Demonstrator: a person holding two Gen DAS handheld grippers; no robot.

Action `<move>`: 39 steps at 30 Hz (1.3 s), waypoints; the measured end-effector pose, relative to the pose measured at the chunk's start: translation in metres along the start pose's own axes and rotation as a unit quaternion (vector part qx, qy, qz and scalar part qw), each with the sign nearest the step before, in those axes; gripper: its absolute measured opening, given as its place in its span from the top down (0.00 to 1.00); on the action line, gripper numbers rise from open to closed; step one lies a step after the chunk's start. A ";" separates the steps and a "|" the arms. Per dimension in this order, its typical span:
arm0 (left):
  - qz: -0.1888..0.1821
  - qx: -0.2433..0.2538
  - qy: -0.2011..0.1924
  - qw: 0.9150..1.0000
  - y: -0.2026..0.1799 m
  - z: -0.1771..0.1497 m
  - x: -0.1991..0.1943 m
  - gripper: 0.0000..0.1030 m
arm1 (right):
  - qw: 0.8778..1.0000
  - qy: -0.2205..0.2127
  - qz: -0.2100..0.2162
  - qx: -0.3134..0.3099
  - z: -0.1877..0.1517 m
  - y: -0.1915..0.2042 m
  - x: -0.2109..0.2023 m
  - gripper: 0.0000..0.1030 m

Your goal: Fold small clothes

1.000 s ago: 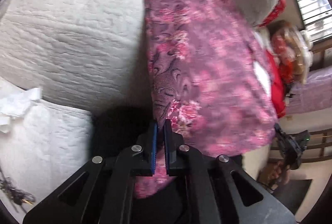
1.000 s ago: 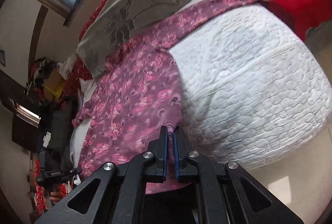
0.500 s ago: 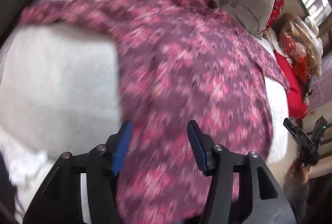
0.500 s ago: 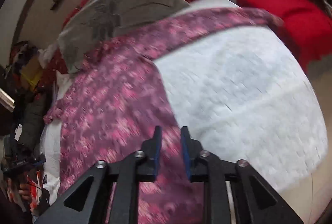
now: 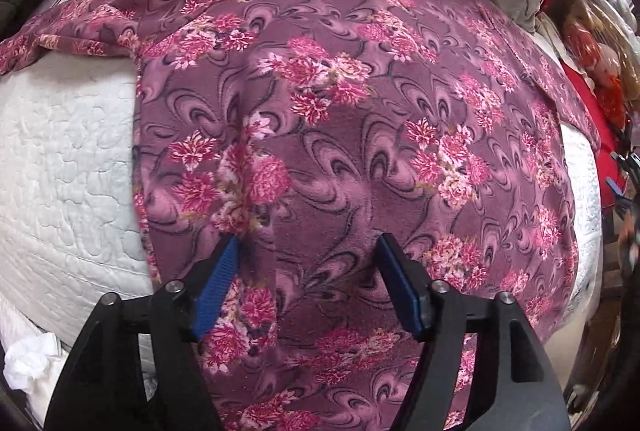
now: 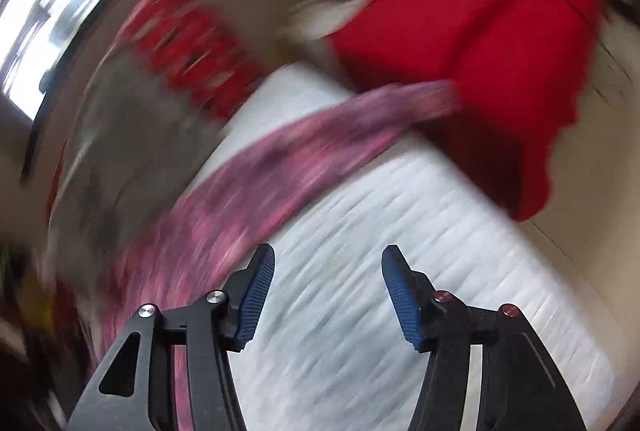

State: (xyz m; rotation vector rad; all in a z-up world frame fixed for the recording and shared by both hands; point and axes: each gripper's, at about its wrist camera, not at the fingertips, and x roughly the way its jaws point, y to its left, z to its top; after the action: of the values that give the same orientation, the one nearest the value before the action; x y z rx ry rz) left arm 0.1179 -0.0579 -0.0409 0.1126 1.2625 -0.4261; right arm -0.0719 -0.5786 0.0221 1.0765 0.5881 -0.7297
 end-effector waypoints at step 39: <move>-0.166 -0.104 -0.021 0.980 0.026 0.118 0.021 0.25 | 0.984 0.031 0.124 -0.127 -0.021 0.234 0.105 0.93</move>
State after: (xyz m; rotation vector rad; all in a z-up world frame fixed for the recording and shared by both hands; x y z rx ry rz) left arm 0.2388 -0.0762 -0.0284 -0.2885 1.2789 -0.5759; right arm 0.1735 -0.5169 0.0696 0.9166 0.5702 -0.3926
